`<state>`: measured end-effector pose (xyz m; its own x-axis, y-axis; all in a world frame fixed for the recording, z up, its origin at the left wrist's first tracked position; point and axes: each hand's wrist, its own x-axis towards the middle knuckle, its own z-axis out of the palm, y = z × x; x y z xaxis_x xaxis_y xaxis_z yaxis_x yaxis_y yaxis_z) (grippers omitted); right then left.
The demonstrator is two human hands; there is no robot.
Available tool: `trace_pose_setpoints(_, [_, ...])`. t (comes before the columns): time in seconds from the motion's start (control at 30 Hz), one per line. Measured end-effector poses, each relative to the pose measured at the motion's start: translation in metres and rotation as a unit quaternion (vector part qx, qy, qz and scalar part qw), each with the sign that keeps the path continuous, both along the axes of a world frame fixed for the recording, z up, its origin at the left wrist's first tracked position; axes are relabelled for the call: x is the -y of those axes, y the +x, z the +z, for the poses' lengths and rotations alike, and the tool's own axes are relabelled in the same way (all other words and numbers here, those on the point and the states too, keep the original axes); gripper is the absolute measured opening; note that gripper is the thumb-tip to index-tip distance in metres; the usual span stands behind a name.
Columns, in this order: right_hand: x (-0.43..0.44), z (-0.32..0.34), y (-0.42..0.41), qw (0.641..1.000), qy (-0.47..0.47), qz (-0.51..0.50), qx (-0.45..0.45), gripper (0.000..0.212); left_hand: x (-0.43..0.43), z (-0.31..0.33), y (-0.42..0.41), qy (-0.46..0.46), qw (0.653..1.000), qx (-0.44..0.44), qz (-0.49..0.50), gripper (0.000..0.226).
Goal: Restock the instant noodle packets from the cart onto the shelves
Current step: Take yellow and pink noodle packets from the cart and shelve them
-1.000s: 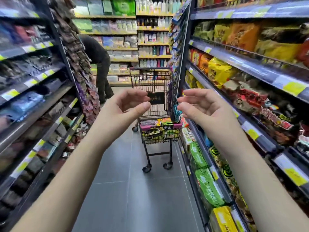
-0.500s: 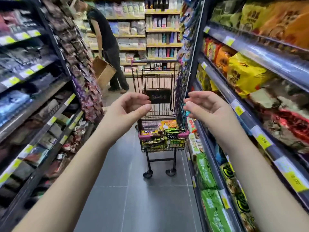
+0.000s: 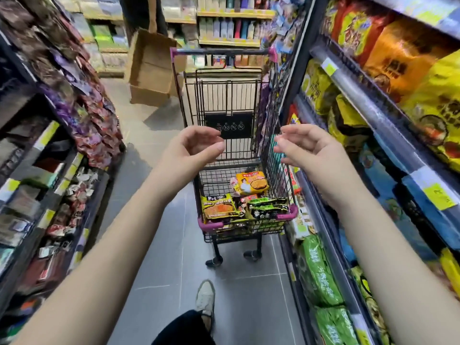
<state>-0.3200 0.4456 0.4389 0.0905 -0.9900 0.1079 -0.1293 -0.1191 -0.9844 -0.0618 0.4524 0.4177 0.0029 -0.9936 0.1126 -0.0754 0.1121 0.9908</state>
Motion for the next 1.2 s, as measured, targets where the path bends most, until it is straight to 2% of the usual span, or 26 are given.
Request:
trace_pose_setpoints(0.2, [0.104, -0.049, 0.017, 0.997, 0.070, -0.028, -0.009, 0.028, 0.114, -0.041, 0.030, 0.061, 0.998, -0.009, -0.018, 0.032])
trace_pose_setpoints(0.4, [0.166, -0.093, 0.018, 0.987, 0.148, -0.055, 0.005, 0.021, 0.178, -0.093, 0.032, 0.138, 0.990, 0.002, -0.021, 0.032])
trace_pose_setpoints(0.83, [0.282, -0.172, 0.006, 0.974, 0.223, 0.017, -0.034, 0.034, 0.259, -0.172, 0.013, 0.239, 0.971, 0.024, 0.005, 0.037])
trace_pose_setpoints(1.2, [0.331, -0.284, -0.007, 0.956, 0.278, -0.031, -0.087, 0.037, 0.313, -0.272, -0.009, 0.334, 0.942, -0.002, 0.032, 0.035])
